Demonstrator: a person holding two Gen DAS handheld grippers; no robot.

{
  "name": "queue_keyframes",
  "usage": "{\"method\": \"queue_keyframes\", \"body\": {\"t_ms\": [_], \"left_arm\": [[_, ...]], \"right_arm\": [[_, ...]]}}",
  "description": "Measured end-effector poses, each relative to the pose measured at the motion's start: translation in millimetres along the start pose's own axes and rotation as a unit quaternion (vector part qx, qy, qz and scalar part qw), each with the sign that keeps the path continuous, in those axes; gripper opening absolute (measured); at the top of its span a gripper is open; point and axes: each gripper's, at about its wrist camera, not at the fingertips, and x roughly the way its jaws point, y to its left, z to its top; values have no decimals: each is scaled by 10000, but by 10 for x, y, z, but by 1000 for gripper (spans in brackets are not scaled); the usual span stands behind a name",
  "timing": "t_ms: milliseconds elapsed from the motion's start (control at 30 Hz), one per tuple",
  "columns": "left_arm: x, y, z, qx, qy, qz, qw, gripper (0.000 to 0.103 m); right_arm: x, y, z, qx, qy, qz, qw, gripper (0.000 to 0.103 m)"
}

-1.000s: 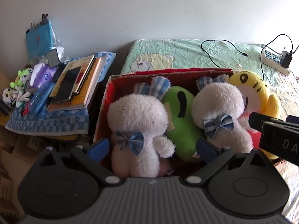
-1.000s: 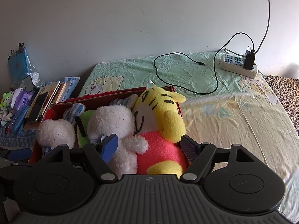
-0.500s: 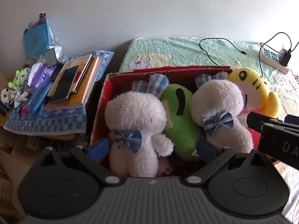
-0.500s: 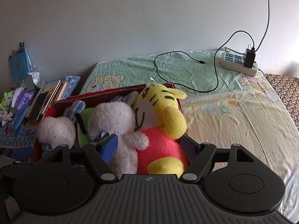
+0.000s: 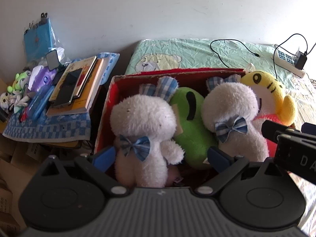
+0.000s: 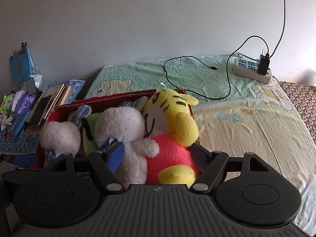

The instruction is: Organize objects

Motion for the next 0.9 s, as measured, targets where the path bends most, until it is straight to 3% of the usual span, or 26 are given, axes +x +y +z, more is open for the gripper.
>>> {"method": "queue_keyframes", "body": {"t_ms": [500,900], "left_arm": [[12,-31,-2,112,2,-76,9999,100],[-35,2,-15,19,-52,77,10000,100]], "right_arm": [[-3,-18,-26,75,-7,-54,10000,76],[-14,49,6,-170,-65,155,9997,76]]}}
